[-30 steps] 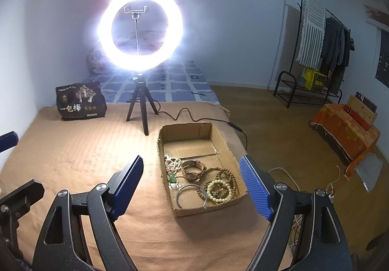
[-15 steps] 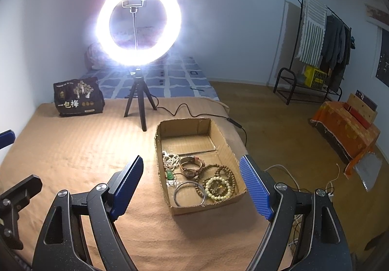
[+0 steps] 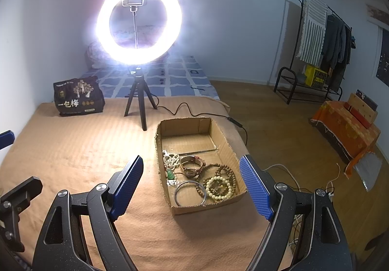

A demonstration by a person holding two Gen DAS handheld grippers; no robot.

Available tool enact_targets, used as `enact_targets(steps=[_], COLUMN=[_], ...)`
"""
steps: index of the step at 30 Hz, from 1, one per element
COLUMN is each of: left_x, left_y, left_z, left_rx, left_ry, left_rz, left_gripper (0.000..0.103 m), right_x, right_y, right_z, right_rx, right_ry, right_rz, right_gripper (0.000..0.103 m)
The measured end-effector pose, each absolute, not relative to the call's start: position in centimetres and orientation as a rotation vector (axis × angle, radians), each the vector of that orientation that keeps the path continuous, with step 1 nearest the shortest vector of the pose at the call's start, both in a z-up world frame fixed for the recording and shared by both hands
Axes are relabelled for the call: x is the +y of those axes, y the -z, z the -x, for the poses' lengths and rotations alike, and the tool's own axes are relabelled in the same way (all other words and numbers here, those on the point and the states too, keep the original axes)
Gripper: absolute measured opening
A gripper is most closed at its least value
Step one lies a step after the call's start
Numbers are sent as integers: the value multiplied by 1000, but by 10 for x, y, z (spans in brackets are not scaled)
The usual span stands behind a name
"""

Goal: Organize jewelry

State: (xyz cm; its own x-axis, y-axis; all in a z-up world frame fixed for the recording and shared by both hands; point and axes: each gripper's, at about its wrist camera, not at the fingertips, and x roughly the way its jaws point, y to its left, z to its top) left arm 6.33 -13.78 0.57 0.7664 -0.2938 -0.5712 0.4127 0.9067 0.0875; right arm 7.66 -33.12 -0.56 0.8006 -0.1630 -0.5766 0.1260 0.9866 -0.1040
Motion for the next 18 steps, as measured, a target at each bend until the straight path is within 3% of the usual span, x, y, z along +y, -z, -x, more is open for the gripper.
enact_targets(steps=[18], left_x=[-138], left_y=[-7], left_z=[-62], left_rx=[581], left_ry=[393], left_rz=[-210], left_gripper=[102], right_x=[-331], right_y=[9], right_z=[-77], right_rx=[642], right_ry=[149], right_rz=[62], right_gripper=[82])
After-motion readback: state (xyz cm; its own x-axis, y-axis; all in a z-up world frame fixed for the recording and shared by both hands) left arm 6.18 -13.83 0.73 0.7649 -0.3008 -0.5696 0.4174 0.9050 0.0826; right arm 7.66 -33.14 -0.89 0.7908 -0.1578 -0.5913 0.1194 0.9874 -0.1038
